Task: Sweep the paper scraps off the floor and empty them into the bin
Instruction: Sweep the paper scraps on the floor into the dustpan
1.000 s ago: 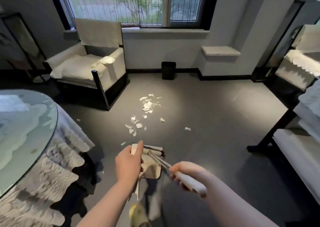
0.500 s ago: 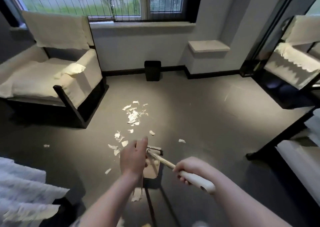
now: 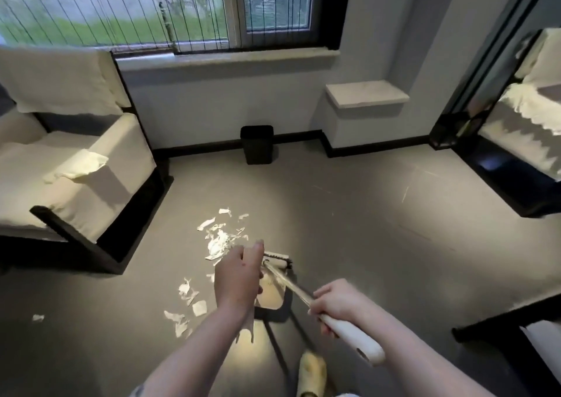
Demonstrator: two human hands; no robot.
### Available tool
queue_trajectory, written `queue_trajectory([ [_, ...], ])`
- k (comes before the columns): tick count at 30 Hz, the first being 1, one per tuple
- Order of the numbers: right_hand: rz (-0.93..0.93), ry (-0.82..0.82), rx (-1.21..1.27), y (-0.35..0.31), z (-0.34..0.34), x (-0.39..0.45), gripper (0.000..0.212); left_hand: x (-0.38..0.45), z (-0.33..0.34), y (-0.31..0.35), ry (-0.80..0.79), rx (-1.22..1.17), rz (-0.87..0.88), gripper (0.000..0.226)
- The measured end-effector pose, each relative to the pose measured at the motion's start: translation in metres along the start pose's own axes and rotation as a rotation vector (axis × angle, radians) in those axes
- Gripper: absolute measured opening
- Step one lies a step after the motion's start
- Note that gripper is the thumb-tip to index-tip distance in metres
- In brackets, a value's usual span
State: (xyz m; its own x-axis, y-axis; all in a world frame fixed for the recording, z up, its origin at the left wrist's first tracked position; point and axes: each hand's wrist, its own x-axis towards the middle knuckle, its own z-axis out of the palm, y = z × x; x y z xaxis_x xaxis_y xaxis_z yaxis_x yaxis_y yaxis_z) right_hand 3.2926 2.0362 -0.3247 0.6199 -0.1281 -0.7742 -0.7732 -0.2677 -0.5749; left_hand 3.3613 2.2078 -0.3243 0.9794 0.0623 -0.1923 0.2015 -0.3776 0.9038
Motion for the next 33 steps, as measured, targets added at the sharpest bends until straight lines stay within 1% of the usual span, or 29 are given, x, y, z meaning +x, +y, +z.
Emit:
queue_trajectory([
  [3, -0.005, -0.036, -0.008, -0.035, -0.047, 0.036, 0.008, 0.047, 0.03, 0.03, 0.032, -0.002, -0.018, 0.047],
  [6, 0.026, -0.053, 0.077, -0.065, -0.081, 0.069, 0.014, 0.084, 0.05, 0.054, 0.053, -0.026, -0.034, 0.043],
  [9, 0.082, -0.099, 0.144, -0.097, -0.103, 0.097, 0.012, 0.121, 0.061, 0.067, 0.091, -0.047, -0.058, 0.042],
  [12, 0.071, -0.099, 0.064, -0.134, -0.122, 0.132, 0.011, 0.169, 0.07, 0.074, 0.123, -0.05, -0.073, 0.042],
  [16, 0.059, -0.038, 0.05, -0.181, -0.142, 0.191, 0.024, 0.248, 0.08, 0.076, 0.127, -0.028, -0.077, 0.044],
  [18, 0.064, -0.007, 0.046, -0.204, -0.148, 0.219, 0.039, 0.293, 0.081, 0.078, 0.121, -0.003, -0.085, 0.044],
  [20, 0.055, 0.021, -0.013, -0.225, -0.153, 0.24, 0.048, 0.334, 0.08, 0.083, 0.123, 0.018, -0.106, 0.044],
  [24, 0.045, 0.051, -0.042, -0.268, -0.174, 0.273, 0.054, 0.407, 0.081, 0.093, 0.122, 0.026, -0.117, 0.046],
  [27, 0.059, 0.065, 0.007, -0.302, -0.196, 0.285, 0.055, 0.447, 0.084, 0.108, 0.108, 0.011, -0.105, 0.045],
  [33, 0.001, 0.064, -0.08, -0.372, -0.257, 0.326, 0.06, 0.522, 0.107, 0.132, 0.138, 0.078, -0.049, 0.048],
])
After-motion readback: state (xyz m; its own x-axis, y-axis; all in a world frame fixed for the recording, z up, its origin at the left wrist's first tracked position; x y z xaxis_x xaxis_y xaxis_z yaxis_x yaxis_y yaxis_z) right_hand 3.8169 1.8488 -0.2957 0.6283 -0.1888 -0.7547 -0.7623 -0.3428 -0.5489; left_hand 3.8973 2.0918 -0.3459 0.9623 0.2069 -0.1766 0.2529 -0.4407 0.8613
